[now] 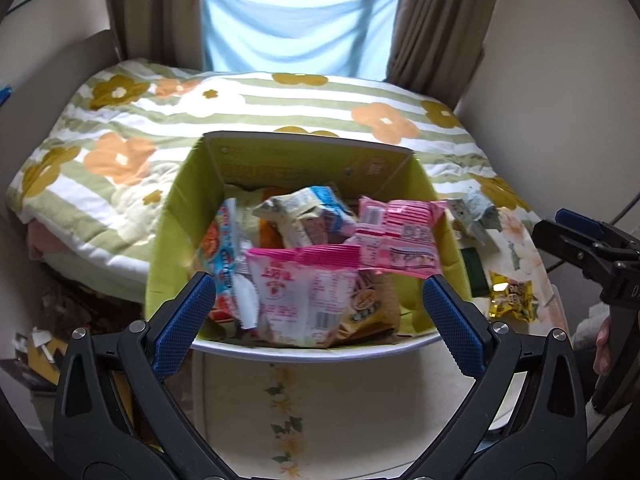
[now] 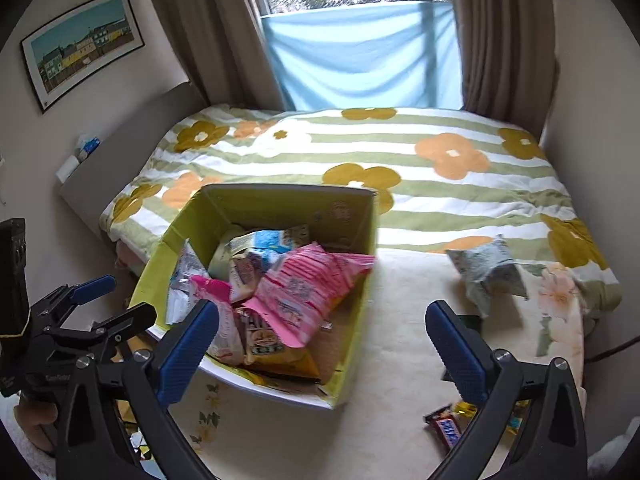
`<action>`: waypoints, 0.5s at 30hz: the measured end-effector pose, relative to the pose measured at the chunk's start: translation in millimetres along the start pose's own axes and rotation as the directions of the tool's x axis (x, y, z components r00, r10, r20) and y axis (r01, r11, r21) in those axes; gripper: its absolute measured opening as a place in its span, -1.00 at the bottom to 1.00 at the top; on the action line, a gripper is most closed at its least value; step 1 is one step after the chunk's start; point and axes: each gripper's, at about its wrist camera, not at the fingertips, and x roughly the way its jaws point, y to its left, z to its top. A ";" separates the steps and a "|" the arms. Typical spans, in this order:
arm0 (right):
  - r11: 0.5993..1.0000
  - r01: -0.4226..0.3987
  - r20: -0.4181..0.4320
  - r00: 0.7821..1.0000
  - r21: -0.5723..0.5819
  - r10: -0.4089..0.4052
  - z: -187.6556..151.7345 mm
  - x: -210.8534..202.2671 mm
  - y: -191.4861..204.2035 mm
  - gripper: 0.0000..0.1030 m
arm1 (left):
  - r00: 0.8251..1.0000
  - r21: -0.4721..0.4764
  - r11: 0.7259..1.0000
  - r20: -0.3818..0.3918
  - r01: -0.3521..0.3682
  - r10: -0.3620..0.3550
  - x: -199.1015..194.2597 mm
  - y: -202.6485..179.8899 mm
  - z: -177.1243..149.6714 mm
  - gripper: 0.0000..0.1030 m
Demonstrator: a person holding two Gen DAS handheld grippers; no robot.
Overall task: Organize snacks
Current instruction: 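Withdraw both grippers from the box toward the Snickers and gold bag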
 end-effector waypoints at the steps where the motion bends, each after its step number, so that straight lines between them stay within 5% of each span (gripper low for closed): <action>1: 1.000 0.008 0.004 1.000 0.007 -0.008 -1.0 -5.6 -6.8 1.00 | 1.000 0.007 1.000 0.002 0.009 -0.010 0.1 -5.2 -0.8 0.99; 7: 0.998 0.060 0.008 0.998 -0.007 -0.060 -4.9 -30.4 -50.7 1.00 | 1.000 0.032 0.999 0.007 0.030 -0.030 2.0 -39.3 -5.8 0.99; 15: 0.995 0.033 -0.022 0.999 -0.092 -0.035 -17.0 -30.8 -114.0 1.00 | 1.000 -0.014 1.000 -0.012 -0.017 0.017 13.2 -98.1 -17.6 0.99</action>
